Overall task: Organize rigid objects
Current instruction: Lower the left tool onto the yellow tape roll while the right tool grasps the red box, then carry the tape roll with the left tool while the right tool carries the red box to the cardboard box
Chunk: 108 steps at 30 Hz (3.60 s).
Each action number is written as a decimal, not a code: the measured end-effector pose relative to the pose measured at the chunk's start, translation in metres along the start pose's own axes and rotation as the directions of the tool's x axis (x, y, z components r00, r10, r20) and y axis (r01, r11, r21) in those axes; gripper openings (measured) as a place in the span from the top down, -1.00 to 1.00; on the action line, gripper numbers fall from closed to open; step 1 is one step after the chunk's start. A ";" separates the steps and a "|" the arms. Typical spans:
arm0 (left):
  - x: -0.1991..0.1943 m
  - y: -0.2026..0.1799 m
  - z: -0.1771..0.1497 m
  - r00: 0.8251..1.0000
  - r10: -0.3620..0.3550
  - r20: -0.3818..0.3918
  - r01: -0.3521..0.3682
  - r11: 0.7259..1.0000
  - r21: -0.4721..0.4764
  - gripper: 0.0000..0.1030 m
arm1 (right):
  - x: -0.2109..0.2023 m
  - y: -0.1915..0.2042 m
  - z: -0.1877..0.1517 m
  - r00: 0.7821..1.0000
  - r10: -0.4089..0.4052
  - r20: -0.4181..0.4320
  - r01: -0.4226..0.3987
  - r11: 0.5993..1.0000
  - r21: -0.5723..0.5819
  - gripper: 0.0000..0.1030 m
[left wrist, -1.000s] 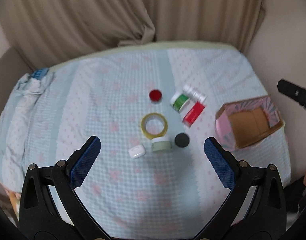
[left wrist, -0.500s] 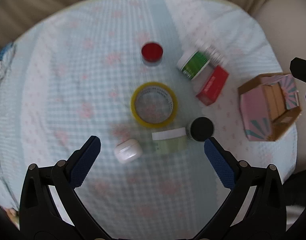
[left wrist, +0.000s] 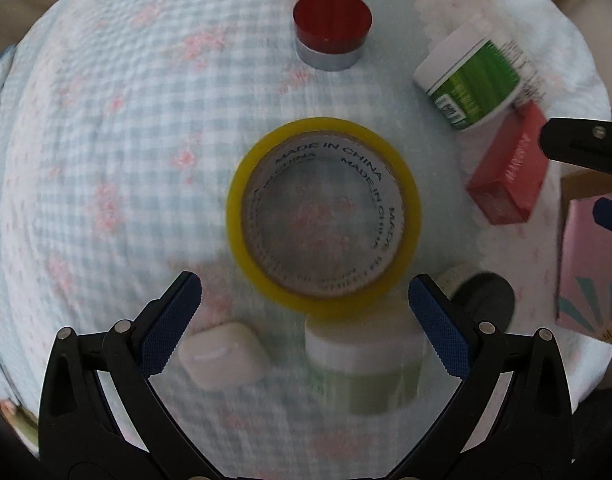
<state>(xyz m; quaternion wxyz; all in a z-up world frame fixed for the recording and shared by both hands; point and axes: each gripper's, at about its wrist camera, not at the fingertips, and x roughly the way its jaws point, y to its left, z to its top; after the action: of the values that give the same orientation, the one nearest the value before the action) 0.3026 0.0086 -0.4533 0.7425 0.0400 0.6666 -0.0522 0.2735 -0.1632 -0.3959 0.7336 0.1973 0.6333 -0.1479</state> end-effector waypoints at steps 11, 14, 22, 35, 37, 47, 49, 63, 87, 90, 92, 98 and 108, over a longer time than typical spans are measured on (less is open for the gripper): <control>0.031 -0.020 0.021 0.999 0.036 -0.011 -0.036 0.999 0.005 -0.99 | 0.054 -0.014 0.021 0.996 0.000 -0.094 0.012 0.991 0.131 -0.51; 0.037 -0.024 0.026 0.999 0.053 -0.010 -0.053 0.999 0.011 -0.99 | 0.059 -0.018 0.029 0.995 -0.010 -0.099 0.025 0.987 0.156 -0.39; 0.042 -0.025 0.045 0.999 0.038 -0.007 -0.038 0.999 0.023 -0.86 | 0.067 -0.025 0.044 0.992 0.019 -0.126 0.009 0.977 0.215 0.14; 0.016 -0.001 0.030 0.999 0.018 0.044 -0.018 1.000 -0.002 -0.86 | 0.061 -0.040 0.036 0.992 0.084 -0.094 -0.060 0.971 0.231 0.23; 0.008 0.002 0.028 0.998 0.018 0.058 -0.018 1.000 -0.004 -0.86 | 0.055 -0.042 0.032 0.991 0.103 -0.083 -0.081 0.968 0.237 0.24; -0.069 0.015 0.013 0.986 -0.004 0.167 0.005 1.000 -0.007 -0.86 | -0.011 -0.041 0.002 0.978 0.210 0.010 -0.208 0.957 0.204 0.25; -0.088 0.017 0.008 0.981 -0.013 0.191 0.013 1.000 0.001 -0.86 | -0.038 -0.039 -0.007 0.971 0.235 0.038 -0.238 0.954 0.182 0.25; -0.243 0.002 -0.042 0.943 -0.115 0.313 0.085 0.991 0.108 -0.86 | -0.186 -0.057 -0.075 0.928 0.348 0.131 -0.362 0.926 0.107 0.25; -0.250 -0.265 -0.044 0.946 -0.146 0.290 0.137 0.989 0.054 -0.86 | -0.207 -0.308 0.003 0.940 0.329 0.091 -0.325 0.944 -0.048 0.25; -0.230 -0.297 -0.036 0.958 -0.137 0.251 0.124 0.990 0.065 -0.86 | -0.191 -0.329 0.022 0.945 0.320 0.068 -0.316 0.947 -0.058 0.25; -0.215 -0.311 -0.029 0.966 -0.134 0.221 0.122 0.990 0.067 -0.86 | -0.179 -0.341 0.033 0.947 0.317 0.055 -0.314 0.948 -0.054 0.25; -0.168 -0.344 -0.015 0.985 -0.108 0.135 0.097 0.992 0.085 -0.86 | -0.136 -0.362 0.060 0.952 0.306 0.005 -0.305 0.952 -0.036 0.25; -0.069 -0.387 0.004 0.997 -0.071 -0.038 0.075 0.988 0.132 -0.86 | -0.073 -0.356 0.078 0.975 0.215 -0.053 -0.220 0.963 -0.153 0.25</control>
<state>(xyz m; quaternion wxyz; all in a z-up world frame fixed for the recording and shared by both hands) 0.2485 -0.3735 -0.3801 0.7247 0.0661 0.6747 -0.1230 0.1640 -0.5159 -0.3509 0.7472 0.2096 0.6305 -0.0125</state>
